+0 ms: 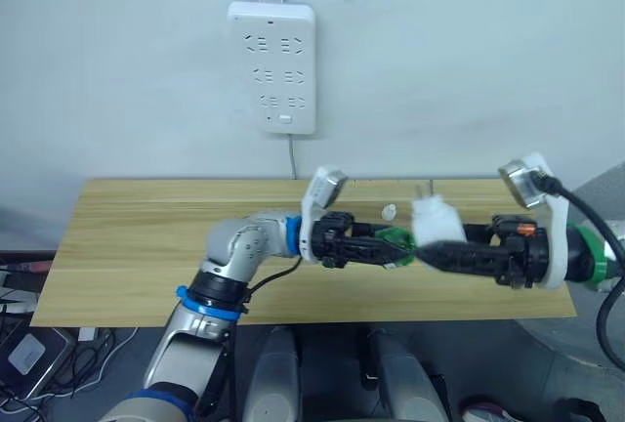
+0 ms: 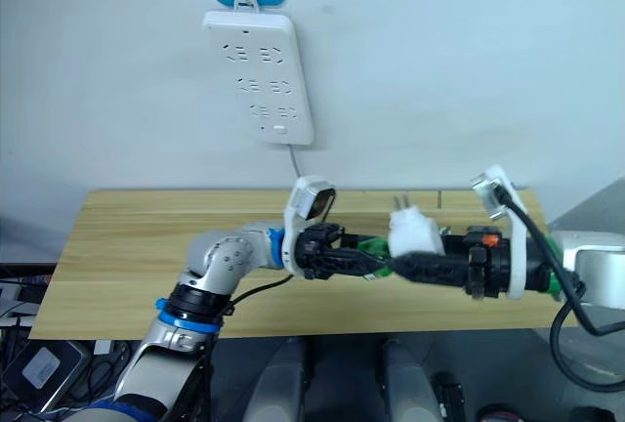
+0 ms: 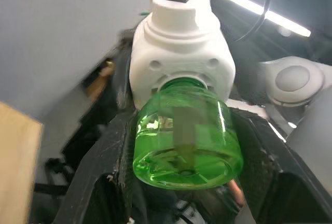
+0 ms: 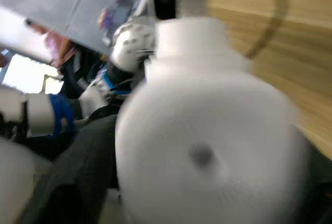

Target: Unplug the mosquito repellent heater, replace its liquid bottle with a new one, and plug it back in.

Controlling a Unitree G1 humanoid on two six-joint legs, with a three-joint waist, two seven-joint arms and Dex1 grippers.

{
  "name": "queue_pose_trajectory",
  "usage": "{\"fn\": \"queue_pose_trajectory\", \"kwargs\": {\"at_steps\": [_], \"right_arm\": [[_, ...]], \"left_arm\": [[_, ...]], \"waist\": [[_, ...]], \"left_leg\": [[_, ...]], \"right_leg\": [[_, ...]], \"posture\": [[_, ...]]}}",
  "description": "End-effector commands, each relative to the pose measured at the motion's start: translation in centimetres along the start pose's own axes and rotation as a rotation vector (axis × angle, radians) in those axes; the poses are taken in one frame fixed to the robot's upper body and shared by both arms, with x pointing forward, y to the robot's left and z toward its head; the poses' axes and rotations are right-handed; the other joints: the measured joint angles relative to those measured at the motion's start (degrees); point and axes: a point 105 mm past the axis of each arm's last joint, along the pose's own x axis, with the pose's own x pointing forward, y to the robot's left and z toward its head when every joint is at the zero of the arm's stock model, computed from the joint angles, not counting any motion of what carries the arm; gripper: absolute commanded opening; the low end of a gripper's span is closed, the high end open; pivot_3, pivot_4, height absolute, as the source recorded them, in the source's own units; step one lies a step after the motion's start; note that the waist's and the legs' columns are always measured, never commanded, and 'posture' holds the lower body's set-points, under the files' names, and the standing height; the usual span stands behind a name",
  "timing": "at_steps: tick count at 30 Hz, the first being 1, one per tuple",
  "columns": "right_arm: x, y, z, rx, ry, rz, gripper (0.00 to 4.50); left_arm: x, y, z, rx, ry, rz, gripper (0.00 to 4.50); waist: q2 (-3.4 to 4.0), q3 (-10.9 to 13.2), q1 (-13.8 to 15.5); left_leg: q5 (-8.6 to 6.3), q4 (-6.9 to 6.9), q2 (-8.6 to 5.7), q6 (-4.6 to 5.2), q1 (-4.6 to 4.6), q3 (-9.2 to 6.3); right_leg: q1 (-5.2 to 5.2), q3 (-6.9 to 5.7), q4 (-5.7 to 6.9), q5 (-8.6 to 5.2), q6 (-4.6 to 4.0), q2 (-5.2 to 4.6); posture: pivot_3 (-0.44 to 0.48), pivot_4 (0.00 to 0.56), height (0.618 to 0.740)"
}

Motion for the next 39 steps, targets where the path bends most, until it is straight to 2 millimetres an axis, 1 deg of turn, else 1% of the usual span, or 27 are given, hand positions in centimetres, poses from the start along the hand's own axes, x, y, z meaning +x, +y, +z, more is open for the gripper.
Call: {"fn": "queue_pose_trajectory", "kwargs": {"at_steps": [1, 4, 7, 11, 15, 18, 21, 23, 24, 26, 27, 28, 31, 33, 35, 37, 39], "right_arm": [[0.1, 1.0, -0.1, -0.009, -0.017, 0.031, 4.46], [0.1, 0.8, -0.6, 0.015, -0.030, 0.018, 4.46], [0.1, -0.1, -1.2, 0.064, -0.062, -0.031, 4.46], [-0.6, -0.1, -2.2, 0.122, -0.050, -0.012, 4.46], [-2.2, 0.2, -3.1, 0.162, 0.040, -0.007, 4.46], [-3.7, 0.2, -3.3, 0.196, 0.098, -0.032, 4.46], [-5.5, -0.8, -3.2, 0.238, 0.121, -0.123, 4.46], [-7.2, -2.9, -2.3, 0.229, 0.078, -0.235, 4.11], [-7.7, -3.6, -1.9, 0.222, 0.060, -0.267, 3.84], [-8.4, -5.1, -1.1, 0.186, 0.031, -0.327, 3.19], [-8.5, -5.7, -0.8, 0.171, 0.023, -0.346, 2.79], [-8.5, -6.4, -0.3, 0.158, 0.004, -0.361, 2.42], [-6.8, -8.1, 0.8, 0.115, -0.055, -0.352, 1.31], [-5.3, -8.3, 1.0, 0.108, -0.062, -0.310, 0.63], [-3.7, -7.9, 1.0, 0.106, -0.060, -0.259, 0.01], [-2.6, -6.9, 0.9, 0.113, -0.050, -0.199, 0.01], [-1.9, -5.6, 0.5, 0.115, -0.031, -0.149, 0.01]], "left_arm": [[0.1, -0.1, 1.2, 0.021, -0.024, -0.004, 2.26], [0.0, -0.1, 1.9, 0.006, -0.048, -0.007, 2.26], [0.1, -0.1, 2.0, 0.013, -0.045, -0.006, 2.26], [0.1, -0.1, 2.6, 0.015, -0.060, -0.004, 2.26], [-0.1, 0.0, 2.9, 0.015, -0.065, 0.006, 2.26], [-0.2, 0.0, 2.9, 0.016, -0.059, 0.007, 2.26], [-0.4, -0.2, 2.6, 0.009, -0.036, -0.003, 2.26], [-0.8, -0.7, 2.1, -0.008, -0.007, -0.014, 2.26], [-0.9, -0.8, 1.9, -0.015, 0.002, -0.017, 2.26], [-1.1, -1.0, 1.5, -0.028, 0.022, -0.022, 2.26], [-1.2, -1.1, 1.4, -0.033, 0.029, -0.024, 2.26], [-1.3, -1.2, 1.3, -0.040, 0.039, -0.029, 2.26], [-1.4, -1.6, 1.1, -0.052, 0.057, -0.041, 2.26], [-1.3, -1.7, 1.2, -0.056, 0.060, -0.044, 2.26], [-1.3, -1.7, 1.2, -0.059, 0.061, -0.045, 2.26], [-1.4, -1.6, 1.2, -0.059, 0.062, -0.039, 2.26], [-1.5, -1.4, 1.2, -0.056, 0.060, -0.027, 2.26]], "waist": [[0.00, 0.00, -0.16], [0.00, 0.00, -0.27], [0.00, 0.00, -0.28], [0.00, 0.00, -0.28], [0.00, 0.00, -0.27], [0.00, 0.00, -0.26], [-0.01, 0.00, -0.25], [-0.01, 0.00, -0.27], [-0.01, 0.00, -0.37], [0.00, 0.00, -0.40], [0.00, 0.00, -0.49], [0.00, 0.00, -0.47], [-0.05, 0.02, -0.61], [-0.05, 0.03, -0.63], [-0.02, 0.04, -0.49], [-0.01, 0.04, -0.41], [-0.01, 0.04, -0.25]], "left_leg": [[0.00, 0.01, 0.00, 0.00, -0.02, 0.00], [0.00, 0.01, 0.01, 0.00, 0.02, -0.05], [0.00, 0.00, 0.03, 0.00, 0.01, -0.12], [0.01, 0.00, 0.02, -0.01, -0.02, -0.18], [0.01, 0.06, -0.01, -0.01, -0.01, -0.16], [0.01, 0.06, 0.01, -0.01, 0.02, -0.18], [0.01, 0.05, 0.01, -0.01, 0.03, -0.19], [0.01, 0.05, 0.00, -0.01, 0.03, -0.18], [0.01, 0.05, 0.00, -0.01, 0.03, -0.18], [0.01, 0.05, -0.01, -0.01, 0.07, -0.12], [0.01, 0.05, -0.02, -0.01, 0.09, -0.09], [0.01, 0.04, 0.00, -0.01, 0.14, -0.06], [0.01, 0.02, 0.06, -0.01, 0.18, -0.05], [0.01, -0.01, 0.05, -0.01, 0.18, -0.04], [0.01, -0.03, 0.04, -0.01, 0.14, -0.05], [0.01, -0.04, 0.05, -0.01, 0.07, -0.08], [0.01, -0.04, 0.02, -0.01, 0.04, -0.08]], "right_leg": [[0.00, 0.00, -0.01, 0.00, 0.00, 0.00], [0.00, -0.04, 0.06, 0.00, 0.00, 0.00], [0.00, -0.10, 0.06, 0.00, 0.00, 0.02], [0.00, -0.16, 0.06, 0.00, 0.00, 0.02], [0.03, -0.13, 0.08, 0.00, 0.00, 0.00], [0.05, -0.16, 0.09, 0.00, 0.00, 0.01], [0.06, -0.17, 0.10, 0.00, 0.00, 0.02], [0.06, -0.15, 0.09, 0.00, 0.00, 0.02], [0.05, -0.15, 0.09, 0.00, 0.00, 0.02], [0.05, -0.09, 0.11, 0.00, 0.00, 0.02], [0.04, -0.07, 0.13, 0.00, 0.00, 0.01], [0.05, -0.05, 0.14, 0.00, 0.00, 0.02], [0.05, -0.06, 0.14, 0.00, -0.01, 0.09], [0.03, -0.01, 0.15, 0.00, -0.01, 0.09], [-0.02, -0.01, 0.19, 0.00, -0.01, 0.10], [-0.04, -0.06, 0.19, -0.01, -0.01, 0.09], [-0.04, -0.07, 0.19, -0.01, -0.01, 0.05]], "posture": [[0.140, 0.322, 0.740], [0.140, 0.322, 0.740], [0.140, 0.327, 0.740], [0.138, 0.328, 0.740], [0.137, 0.326, 0.740], [0.137, 0.326, 0.740], [0.137, 0.326, 0.740], [0.136, 0.326, 0.740], [0.136, 0.326, 0.740], [0.134, 0.326, 0.740], [0.130, 0.324, 0.740], [0.130, 0.324, 0.740], [0.129, 0.324, 0.740], [0.133, 0.323, 0.740], [0.138, 0.323, 0.740], [0.138, 0.323, 0.740], [0.147, 0.326, 0.740]]}}
